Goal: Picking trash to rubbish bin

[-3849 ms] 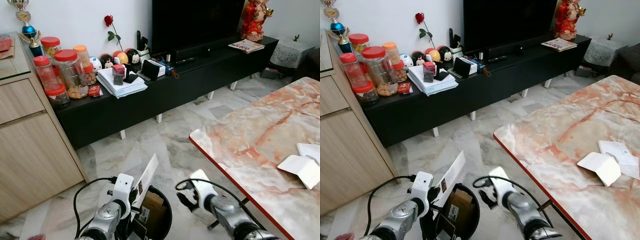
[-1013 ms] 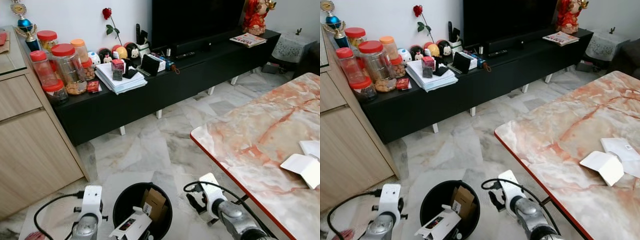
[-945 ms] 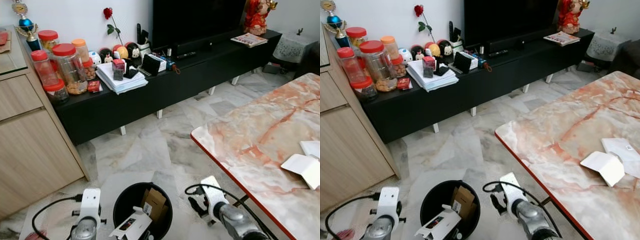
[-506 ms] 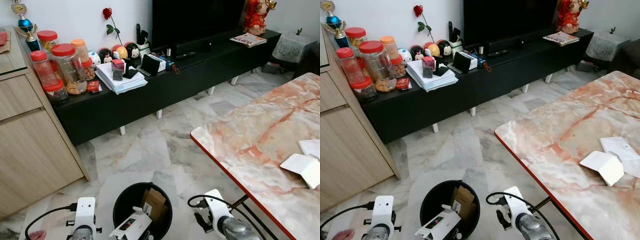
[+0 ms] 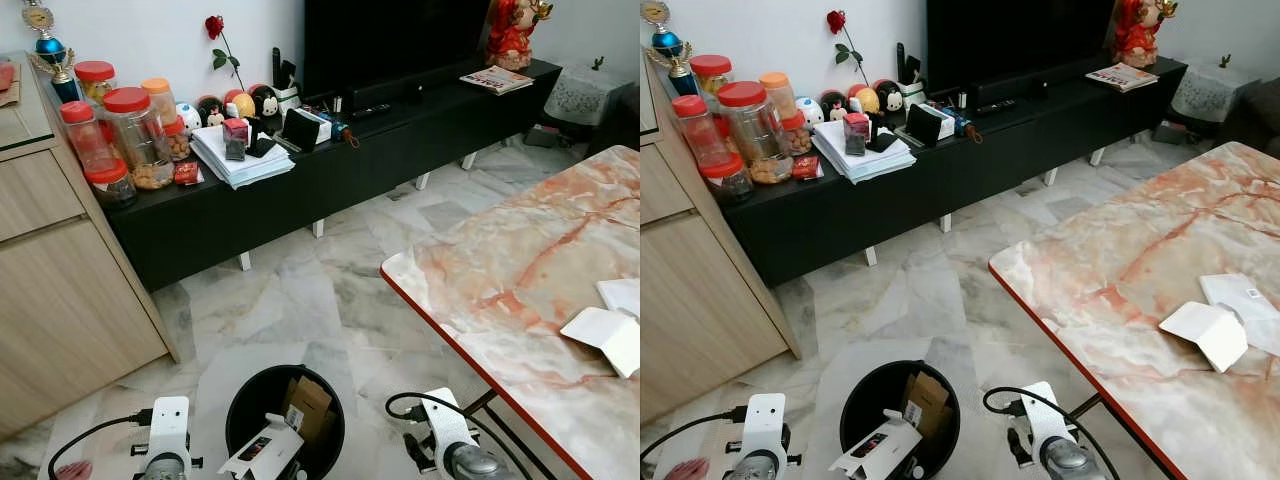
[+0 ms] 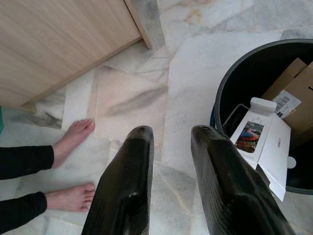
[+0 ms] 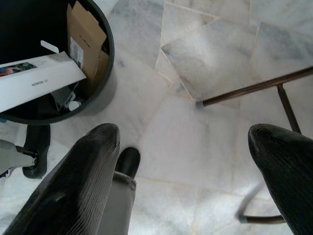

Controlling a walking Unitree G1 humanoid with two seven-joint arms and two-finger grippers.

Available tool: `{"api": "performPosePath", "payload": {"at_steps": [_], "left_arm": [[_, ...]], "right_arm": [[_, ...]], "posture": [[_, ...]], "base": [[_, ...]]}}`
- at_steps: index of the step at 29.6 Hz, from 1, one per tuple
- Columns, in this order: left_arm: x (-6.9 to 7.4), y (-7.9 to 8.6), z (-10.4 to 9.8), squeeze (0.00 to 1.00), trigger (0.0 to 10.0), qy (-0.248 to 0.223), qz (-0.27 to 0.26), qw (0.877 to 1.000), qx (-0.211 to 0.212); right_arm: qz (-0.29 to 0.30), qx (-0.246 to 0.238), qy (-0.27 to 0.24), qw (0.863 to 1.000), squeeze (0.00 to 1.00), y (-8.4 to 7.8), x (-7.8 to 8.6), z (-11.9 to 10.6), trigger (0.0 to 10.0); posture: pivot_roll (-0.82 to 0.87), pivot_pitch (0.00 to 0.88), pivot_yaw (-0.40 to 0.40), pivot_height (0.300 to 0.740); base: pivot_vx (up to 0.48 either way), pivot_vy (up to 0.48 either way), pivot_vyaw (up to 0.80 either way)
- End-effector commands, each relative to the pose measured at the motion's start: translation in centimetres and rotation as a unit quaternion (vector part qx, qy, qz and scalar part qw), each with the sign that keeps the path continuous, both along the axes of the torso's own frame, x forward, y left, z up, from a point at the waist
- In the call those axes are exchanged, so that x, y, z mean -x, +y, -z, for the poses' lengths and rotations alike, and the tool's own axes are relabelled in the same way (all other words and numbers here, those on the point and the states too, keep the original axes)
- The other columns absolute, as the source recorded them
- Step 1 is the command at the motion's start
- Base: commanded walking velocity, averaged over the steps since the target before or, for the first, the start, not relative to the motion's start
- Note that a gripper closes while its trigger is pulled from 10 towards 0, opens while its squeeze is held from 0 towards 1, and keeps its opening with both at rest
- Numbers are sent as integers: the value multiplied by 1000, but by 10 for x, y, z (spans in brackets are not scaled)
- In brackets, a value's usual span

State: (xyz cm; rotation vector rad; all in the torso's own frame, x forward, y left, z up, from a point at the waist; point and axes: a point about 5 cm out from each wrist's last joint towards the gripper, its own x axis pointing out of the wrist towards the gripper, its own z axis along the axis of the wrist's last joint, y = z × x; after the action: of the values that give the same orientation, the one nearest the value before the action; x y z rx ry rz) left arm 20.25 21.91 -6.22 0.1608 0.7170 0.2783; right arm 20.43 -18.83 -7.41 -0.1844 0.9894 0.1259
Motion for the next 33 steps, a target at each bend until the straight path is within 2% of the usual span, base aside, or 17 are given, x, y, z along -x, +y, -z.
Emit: {"api": "performPosePath", "payload": {"at_steps": [1, 33], "left_arm": [[5, 1, 3, 0, 10000, 13, -15, 1000, 4], [1, 1, 1, 0, 10000, 8, -12, 1000, 7]], "right_arm": [[10, -4, 3, 1000, 0, 0, 2, 1, 10000], [24, -30, -13, 999, 0, 7, -1, 0, 10000]], "posture": [[-36, 0, -41, 740], [-29, 0, -32, 740]], "base": [[0, 0, 0], [0, 0, 0]]}}
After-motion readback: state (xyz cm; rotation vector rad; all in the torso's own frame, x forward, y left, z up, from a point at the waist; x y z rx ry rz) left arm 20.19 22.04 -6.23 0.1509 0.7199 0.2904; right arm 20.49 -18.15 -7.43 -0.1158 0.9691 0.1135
